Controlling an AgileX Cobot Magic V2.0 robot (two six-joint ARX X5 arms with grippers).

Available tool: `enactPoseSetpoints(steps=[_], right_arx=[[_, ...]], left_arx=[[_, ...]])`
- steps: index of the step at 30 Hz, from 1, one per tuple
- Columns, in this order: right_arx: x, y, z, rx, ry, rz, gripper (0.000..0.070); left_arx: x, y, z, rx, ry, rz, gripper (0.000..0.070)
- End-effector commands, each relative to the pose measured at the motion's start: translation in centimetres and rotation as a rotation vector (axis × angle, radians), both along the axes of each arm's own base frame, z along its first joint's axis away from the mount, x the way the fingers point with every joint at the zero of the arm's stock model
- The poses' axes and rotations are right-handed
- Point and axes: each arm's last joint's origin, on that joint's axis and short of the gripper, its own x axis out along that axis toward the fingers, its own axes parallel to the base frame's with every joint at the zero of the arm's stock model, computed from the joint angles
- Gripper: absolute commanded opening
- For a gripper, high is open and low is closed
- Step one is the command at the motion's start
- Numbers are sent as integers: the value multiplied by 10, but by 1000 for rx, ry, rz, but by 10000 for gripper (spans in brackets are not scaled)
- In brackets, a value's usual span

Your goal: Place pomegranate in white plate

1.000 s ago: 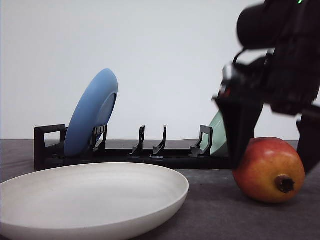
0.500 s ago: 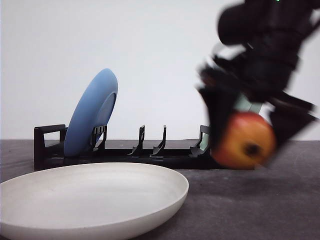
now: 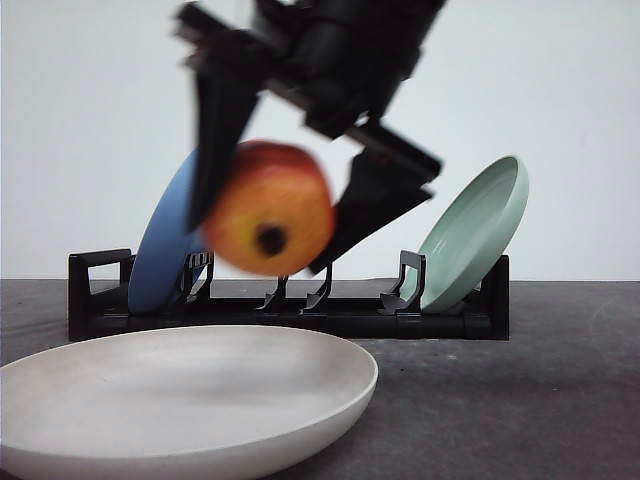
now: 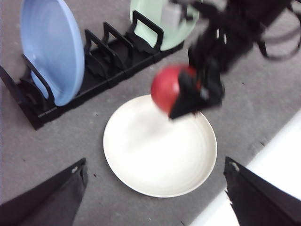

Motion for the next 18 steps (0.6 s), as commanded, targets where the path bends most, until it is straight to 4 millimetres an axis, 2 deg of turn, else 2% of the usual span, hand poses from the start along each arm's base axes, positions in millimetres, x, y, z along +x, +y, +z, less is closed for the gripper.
enactPoseSetpoints(steps=[1,8,18], right_arx=[[-3,14,-10,-3,14,3,434],[-2,33,-41,-44,18,-21,434],[-2,31,-44,-70,27,-18,472]], left_arx=[[0,-1,3,-5,-25,-21,553],[0,-2,5,-6,-46,-30,553],[0,-2,5,-4,-47,-31,553]])
